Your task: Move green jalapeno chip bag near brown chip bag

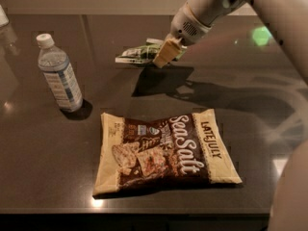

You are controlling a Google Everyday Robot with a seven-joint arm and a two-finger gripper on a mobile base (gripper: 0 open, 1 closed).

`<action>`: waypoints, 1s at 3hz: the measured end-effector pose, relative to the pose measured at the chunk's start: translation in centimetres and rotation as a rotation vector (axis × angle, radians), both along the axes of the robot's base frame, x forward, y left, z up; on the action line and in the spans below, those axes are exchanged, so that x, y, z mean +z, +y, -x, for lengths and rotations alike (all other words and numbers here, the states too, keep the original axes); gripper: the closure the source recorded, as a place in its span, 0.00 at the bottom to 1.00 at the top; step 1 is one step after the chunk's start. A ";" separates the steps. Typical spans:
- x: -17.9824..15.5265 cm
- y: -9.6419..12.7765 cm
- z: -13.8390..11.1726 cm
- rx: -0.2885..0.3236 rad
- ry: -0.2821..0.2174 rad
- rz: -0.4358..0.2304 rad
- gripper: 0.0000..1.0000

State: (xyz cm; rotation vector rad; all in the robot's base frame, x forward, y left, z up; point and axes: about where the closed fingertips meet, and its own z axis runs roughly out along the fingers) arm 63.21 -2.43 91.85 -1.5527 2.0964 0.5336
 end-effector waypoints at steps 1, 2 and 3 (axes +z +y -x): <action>1.2 -1.9 4.7 0.009 0.043 -0.015 1.00; 1.3 -3.4 8.8 0.038 0.091 -0.020 1.00; 0.6 -4.4 12.1 0.068 0.126 -0.027 0.82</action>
Offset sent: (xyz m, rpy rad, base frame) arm -0.1427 -0.0595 0.0140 0.0212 0.1567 0.0729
